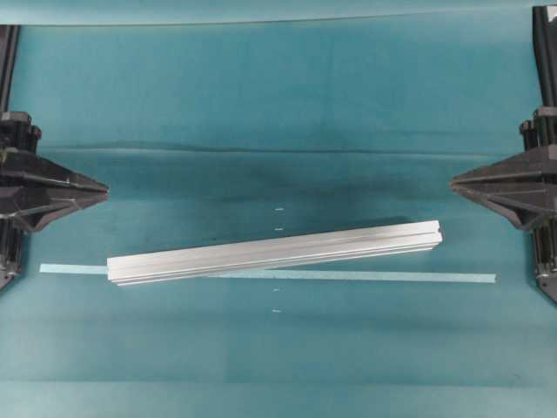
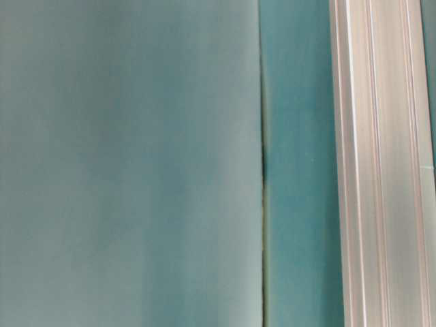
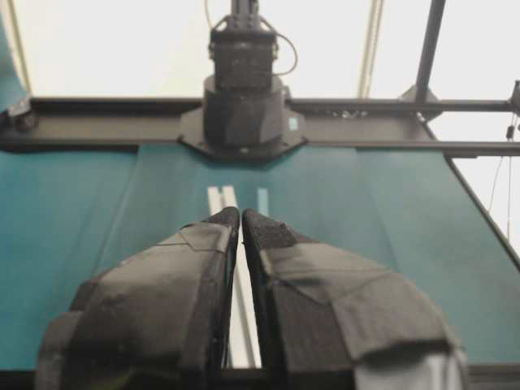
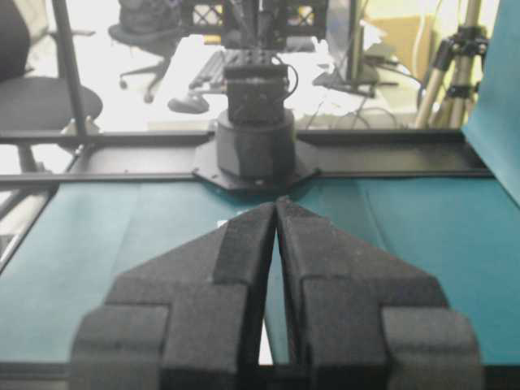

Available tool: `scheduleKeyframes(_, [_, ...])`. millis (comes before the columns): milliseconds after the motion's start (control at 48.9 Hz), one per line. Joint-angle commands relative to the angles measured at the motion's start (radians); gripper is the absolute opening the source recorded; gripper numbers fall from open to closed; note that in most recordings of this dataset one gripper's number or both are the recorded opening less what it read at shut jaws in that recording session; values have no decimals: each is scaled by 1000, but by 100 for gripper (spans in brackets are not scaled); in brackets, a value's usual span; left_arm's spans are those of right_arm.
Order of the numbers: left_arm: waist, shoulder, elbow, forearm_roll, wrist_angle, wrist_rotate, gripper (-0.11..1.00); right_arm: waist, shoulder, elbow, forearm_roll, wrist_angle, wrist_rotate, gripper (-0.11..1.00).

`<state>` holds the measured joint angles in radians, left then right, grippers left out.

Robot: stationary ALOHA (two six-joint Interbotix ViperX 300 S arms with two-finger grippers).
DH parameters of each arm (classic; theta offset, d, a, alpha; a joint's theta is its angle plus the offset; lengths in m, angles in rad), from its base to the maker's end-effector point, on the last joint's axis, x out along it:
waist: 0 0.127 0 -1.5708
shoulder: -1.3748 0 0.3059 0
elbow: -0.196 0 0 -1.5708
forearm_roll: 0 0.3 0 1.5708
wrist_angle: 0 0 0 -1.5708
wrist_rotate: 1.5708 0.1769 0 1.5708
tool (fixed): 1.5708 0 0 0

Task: Lift the metal rail with both hands.
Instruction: 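Move both grippers down onto the ends of the silver rail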

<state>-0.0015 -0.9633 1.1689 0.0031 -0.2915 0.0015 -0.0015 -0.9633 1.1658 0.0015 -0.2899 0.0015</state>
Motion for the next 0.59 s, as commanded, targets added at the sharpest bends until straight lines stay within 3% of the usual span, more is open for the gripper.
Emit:
scheduleKeyframes(0, [-2, 18, -48, 11, 17, -46, 14, -9, 8, -15, 8, -6, 12, 14])
scheduleKeyframes(61, [-2, 26, -71, 12, 44, -80, 14, -17, 8, -34, 71, 26, 26, 10])
scheduleKeyframes(184, [-6, 49, -110, 14, 132, -147, -1, -52, 9, -80, 153, 169, 81, 0])
scheduleKeyframes(409, [-11, 109, -218, 14, 390, -178, -4, -141, 64, -267, 127, 592, 91, -2])
scheduleKeyframes(573, [-11, 158, -322, 14, 537, -179, -4, -152, 163, -387, 112, 854, 89, -2])
